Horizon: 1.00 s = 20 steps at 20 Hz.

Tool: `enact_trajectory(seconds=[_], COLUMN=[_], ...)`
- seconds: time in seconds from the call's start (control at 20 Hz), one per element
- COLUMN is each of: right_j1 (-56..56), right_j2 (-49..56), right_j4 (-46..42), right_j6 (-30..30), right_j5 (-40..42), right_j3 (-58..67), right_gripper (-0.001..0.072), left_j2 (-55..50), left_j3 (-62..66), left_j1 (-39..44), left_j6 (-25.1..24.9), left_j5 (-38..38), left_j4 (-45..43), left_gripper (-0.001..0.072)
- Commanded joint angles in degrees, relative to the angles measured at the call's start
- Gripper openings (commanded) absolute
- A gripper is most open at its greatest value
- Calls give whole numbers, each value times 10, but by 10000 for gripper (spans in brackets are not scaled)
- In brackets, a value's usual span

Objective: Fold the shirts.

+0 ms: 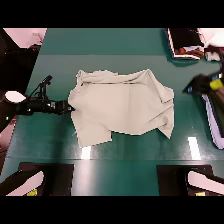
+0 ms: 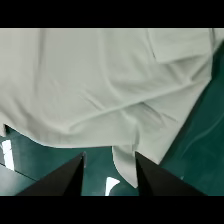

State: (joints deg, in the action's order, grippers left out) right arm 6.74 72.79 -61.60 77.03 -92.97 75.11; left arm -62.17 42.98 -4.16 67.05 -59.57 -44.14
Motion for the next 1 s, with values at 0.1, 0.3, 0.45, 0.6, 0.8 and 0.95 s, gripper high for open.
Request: enact_trajectory(seconds=[0.1, 0.3, 0.45, 0.6, 0.8, 0.95], right_j1=[94, 99, 77, 57, 53, 52], right_j2=[-111, -163, -176, -175, -175, -163], right_j4=[5, 47, 81, 80, 80, 86], right_j6=[0, 0, 1, 1, 12, 12], right_j5=[63, 141, 193, 228, 255, 248], right_j3=[-338, -476, -513, -513, -497, -497], right_gripper=[611, 554, 552, 444, 441, 429], left_j2=[4, 4, 4, 4, 4, 4], left_j3=[14, 14, 14, 14, 14, 14], left_j1=[0, 0, 0, 0, 0, 0], left_j6=[0, 0, 0, 0, 0, 0], left_j5=[-9, -9, -10, -15, -25, -25], left_j4=[-4, -4, -4, -4, -4, -4], left_gripper=[25, 25, 25, 26, 26, 26])
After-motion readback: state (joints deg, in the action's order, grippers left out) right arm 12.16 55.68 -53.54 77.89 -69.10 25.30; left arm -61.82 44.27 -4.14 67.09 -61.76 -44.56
